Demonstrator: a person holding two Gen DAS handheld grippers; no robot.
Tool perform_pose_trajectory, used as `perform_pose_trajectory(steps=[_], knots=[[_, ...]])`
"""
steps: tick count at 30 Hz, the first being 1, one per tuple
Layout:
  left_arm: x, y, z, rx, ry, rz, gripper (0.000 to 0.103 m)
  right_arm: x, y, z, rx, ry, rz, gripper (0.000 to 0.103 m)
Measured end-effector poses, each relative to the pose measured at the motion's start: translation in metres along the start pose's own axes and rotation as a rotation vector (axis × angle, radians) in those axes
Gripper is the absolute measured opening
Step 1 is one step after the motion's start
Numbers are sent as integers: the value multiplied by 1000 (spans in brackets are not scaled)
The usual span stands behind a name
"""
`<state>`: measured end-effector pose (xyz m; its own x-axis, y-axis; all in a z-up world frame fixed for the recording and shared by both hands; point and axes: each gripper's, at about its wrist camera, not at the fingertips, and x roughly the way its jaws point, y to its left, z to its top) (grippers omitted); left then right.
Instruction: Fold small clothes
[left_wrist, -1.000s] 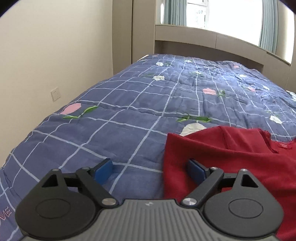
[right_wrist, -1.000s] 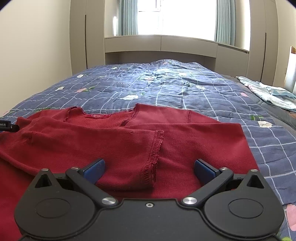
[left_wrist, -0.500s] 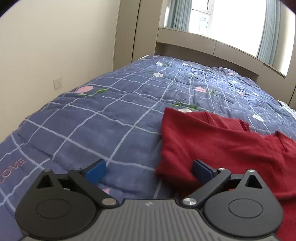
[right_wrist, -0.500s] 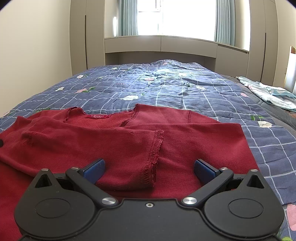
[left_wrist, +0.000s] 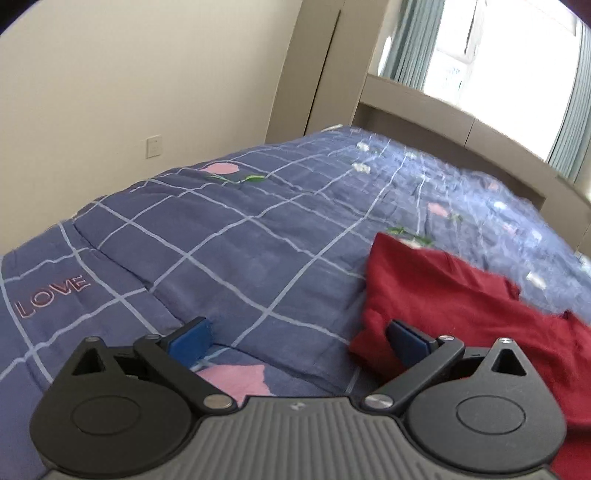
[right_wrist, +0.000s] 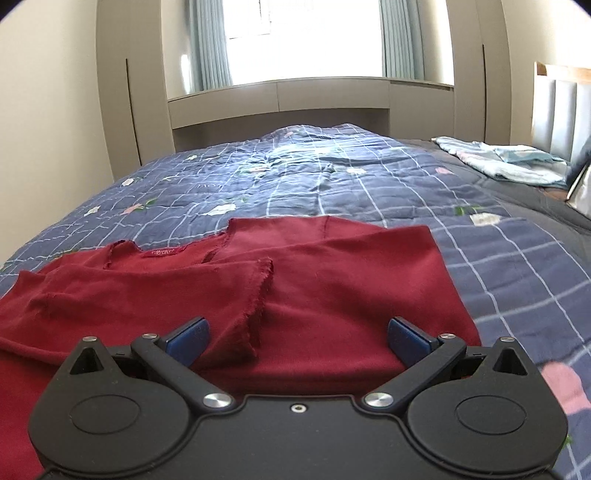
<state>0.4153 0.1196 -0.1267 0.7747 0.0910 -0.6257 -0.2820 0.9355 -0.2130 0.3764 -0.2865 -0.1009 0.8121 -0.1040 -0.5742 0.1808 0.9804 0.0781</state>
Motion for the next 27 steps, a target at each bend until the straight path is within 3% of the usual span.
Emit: perform_pose_trajectory(steps=[12,14,16,20,27], knots=[[-10,-1,-7,43,14,23,102,-30,-8,-18,29,50,-52,103],[-22,3,-15,29,-7,-7,102,-37,-18,-26,86,85,-53,103],[-37,12,-23,10,-32,-53,103,-55,-30,-30,156,30,-4,103],[-68,25,-41,28,-39,-131,103,-80,-51,-44,257,21,44,103],[-121,51,-75,-9,-40,-210,103,-130,-56,-77,231,-8,101,103]])
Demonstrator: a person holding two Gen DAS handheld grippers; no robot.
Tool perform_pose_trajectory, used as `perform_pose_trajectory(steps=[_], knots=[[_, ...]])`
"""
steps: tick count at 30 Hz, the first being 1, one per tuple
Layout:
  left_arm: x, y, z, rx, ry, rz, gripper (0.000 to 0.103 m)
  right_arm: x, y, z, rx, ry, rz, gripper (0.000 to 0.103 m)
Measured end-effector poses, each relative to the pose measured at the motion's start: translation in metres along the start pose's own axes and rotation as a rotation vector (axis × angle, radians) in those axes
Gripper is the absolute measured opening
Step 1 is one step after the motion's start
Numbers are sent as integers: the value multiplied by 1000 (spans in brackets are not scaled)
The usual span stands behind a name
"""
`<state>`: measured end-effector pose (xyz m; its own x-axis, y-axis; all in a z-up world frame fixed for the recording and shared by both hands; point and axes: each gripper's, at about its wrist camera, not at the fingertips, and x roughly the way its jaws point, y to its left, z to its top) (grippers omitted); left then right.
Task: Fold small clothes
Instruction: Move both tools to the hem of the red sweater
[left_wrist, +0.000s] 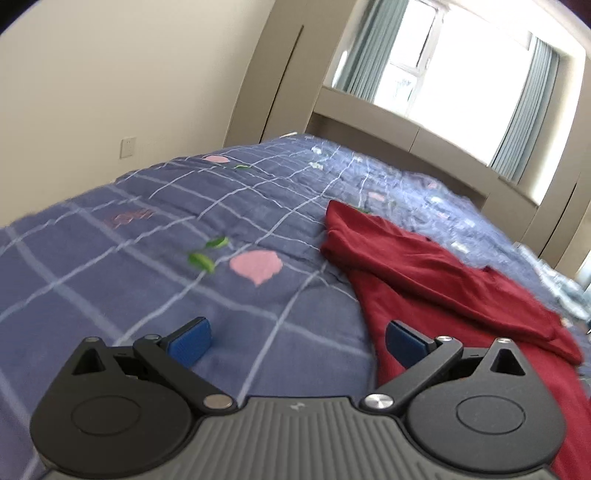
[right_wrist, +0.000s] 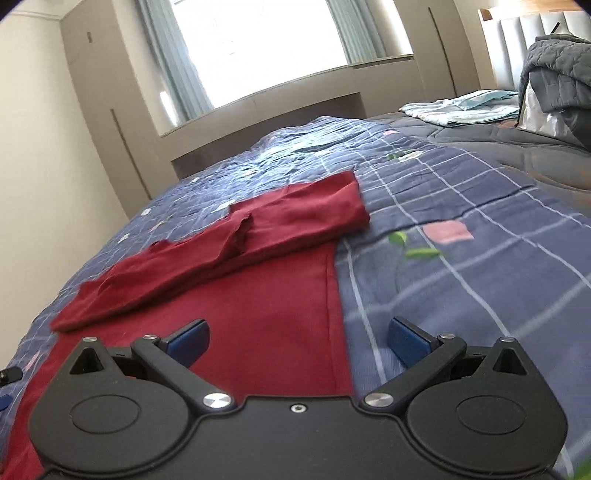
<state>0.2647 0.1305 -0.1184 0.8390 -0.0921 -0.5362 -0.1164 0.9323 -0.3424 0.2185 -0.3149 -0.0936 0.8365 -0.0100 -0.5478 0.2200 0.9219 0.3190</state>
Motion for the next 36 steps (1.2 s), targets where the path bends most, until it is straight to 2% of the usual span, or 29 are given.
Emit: perform_pose_trajectory(steps=[2,7,10,12,14,19,26,30,34,36], knots=[[-10,1,-8,15,13,-3,103,-10,2,-9,-23,8,5,103],[-33,-19,-32,229,46,27,103,-30,8,-29,-112,28,36,103],[-47,-32,-41,311,96,11,103,-46,19,-46,-267,44,23,103],[-55,-35,-43,340,138,-25,103,-62,24,-61,-376,16,11,103],[-63,-38,-46,368,160,-34,103,-74,21,-66,-398,9,20,103],[-82,-38,-50,373,197,-29,103,-91,10,-62,-373,56,42,103],[-92,-31,-51,331,243,-25,103,-113,14,-71,-406,70,36,103],[-103,-31,-55,362,259,-34,103,-125,14,-71,-426,91,48,103],[-117,-40,-62,402,235,-24,103,-135,23,-75,-520,109,79,103],[-126,-51,-66,431,205,-39,103,-141,33,-82,-621,114,101,103]])
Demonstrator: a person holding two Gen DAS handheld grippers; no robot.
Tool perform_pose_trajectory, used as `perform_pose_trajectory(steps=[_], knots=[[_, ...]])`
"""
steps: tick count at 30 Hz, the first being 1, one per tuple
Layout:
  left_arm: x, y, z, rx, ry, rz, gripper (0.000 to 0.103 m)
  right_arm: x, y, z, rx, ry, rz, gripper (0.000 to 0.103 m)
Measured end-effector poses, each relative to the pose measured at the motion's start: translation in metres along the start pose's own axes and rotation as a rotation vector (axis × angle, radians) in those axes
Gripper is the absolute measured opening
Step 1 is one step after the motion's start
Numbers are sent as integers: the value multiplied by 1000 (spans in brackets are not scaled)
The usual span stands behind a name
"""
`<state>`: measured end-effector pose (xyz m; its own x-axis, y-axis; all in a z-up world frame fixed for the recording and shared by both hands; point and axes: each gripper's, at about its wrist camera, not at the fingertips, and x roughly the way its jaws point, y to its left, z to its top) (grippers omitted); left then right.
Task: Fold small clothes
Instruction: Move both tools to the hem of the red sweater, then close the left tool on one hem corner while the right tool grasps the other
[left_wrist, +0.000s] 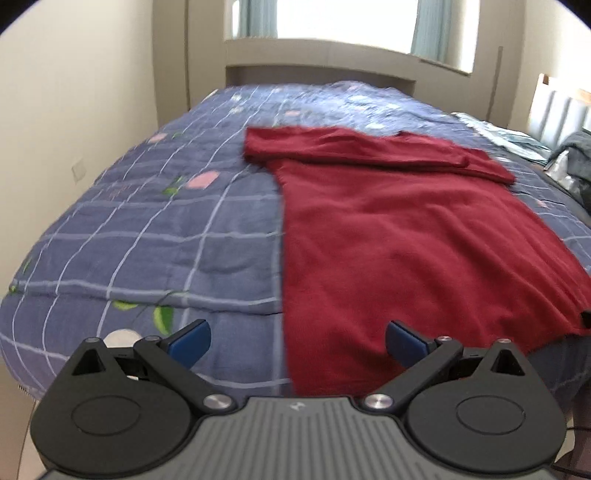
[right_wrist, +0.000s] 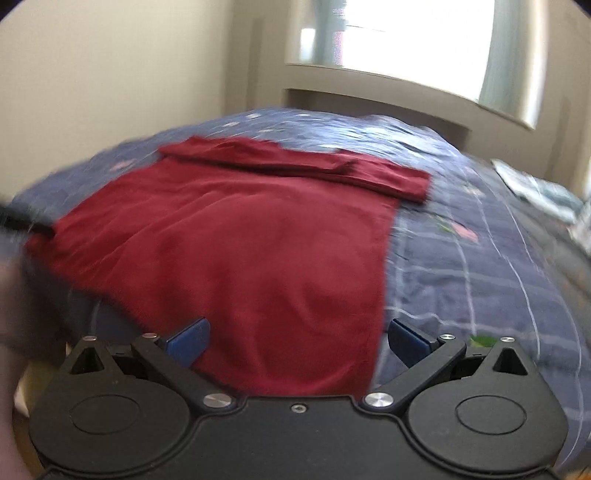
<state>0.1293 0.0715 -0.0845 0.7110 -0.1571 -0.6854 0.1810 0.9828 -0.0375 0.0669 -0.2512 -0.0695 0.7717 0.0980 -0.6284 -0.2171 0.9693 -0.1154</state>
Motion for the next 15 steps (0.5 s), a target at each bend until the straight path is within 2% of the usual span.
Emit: perform_pose_trajectory(steps=[4,7,11,15], knots=[[-7,-28,2,81,-51,8,103,-3,26,-2,-174,-7,35,102],[-4,-42,5,111,-58,-22,103,-4,45,-8,-291,-18,43,102],[-3,-55,6,137,-53,-66,103,2,63,-13,-393,-66,-59,102],[-6,-65,5,164,-70,-89,103,5,77,-15,-475,-162,-128,102]])
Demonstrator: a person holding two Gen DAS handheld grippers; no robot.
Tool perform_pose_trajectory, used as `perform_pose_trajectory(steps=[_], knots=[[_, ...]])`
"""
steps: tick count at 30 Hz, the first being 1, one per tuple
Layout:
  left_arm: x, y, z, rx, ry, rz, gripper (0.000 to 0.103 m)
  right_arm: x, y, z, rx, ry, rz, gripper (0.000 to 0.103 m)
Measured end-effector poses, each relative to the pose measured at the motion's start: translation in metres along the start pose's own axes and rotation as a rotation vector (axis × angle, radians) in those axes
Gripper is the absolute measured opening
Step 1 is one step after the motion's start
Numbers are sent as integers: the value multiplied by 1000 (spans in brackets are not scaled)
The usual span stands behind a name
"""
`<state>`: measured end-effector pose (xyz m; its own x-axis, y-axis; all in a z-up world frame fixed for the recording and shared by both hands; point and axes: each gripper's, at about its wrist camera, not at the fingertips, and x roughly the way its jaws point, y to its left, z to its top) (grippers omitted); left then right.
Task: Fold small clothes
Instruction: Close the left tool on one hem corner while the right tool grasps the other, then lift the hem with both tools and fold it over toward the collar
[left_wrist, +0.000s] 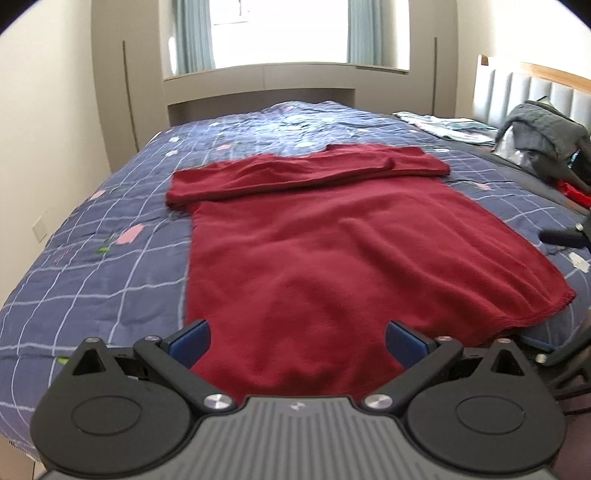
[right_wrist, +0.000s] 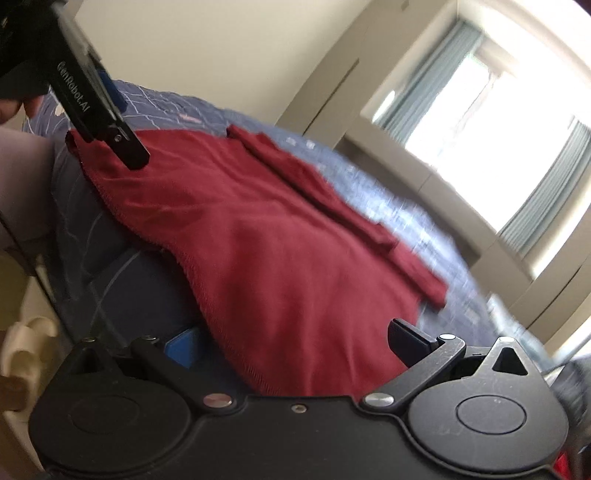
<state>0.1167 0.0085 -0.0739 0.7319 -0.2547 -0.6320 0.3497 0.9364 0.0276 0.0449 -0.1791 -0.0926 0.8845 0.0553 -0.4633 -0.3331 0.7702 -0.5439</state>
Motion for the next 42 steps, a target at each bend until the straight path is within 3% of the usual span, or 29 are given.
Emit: perform_pose_trajectory(steps=[3,5,8,9,10,13,19,24,26,29,31,32,34,36,42], knots=[[-3,-4,0,3,-20,-25,103,-7,7,6,-57,-88,-79,100],[-8,-7,-2,-1,-50,-32,103,-8,6,8,-63,-106,-58,88],[-14,-11,-2,5,-76,-61,103,-4,-5,14,-10,-86,31,59],[-16,-13,-2,12,-82,-71,103,-4,-9,17,14,-85,59,40],[-18,-14,-3,21,-86,-82,103,-5,-13,21,39,-87,81,30],[-22,-19,-6,60,-91,-111,103,-7,-33,35,118,-93,144,19],[-12,-40,-10,167,-84,-61,103,-12,-61,59,211,-114,215,12],[5,-55,-7,307,-109,70,102,-12,-70,67,235,-127,192,12],[13,-51,-5,303,-91,113,101,-14,-71,67,256,-129,178,12],[17,-36,-2,229,-53,102,95,-13,-75,64,298,-127,166,12],[17,-26,-3,205,-39,115,87,-16,-77,62,317,-125,161,12],[17,-23,-5,208,-32,124,78,-16,-77,61,325,-125,161,12],[17,-17,-8,214,-15,136,60,-15,-79,61,336,-124,163,12],[12,-14,-8,200,-2,135,32,-15,-79,60,342,-124,164,12],[1,1,1,166,-46,160,12,-13,-78,60,334,-119,164,13]])
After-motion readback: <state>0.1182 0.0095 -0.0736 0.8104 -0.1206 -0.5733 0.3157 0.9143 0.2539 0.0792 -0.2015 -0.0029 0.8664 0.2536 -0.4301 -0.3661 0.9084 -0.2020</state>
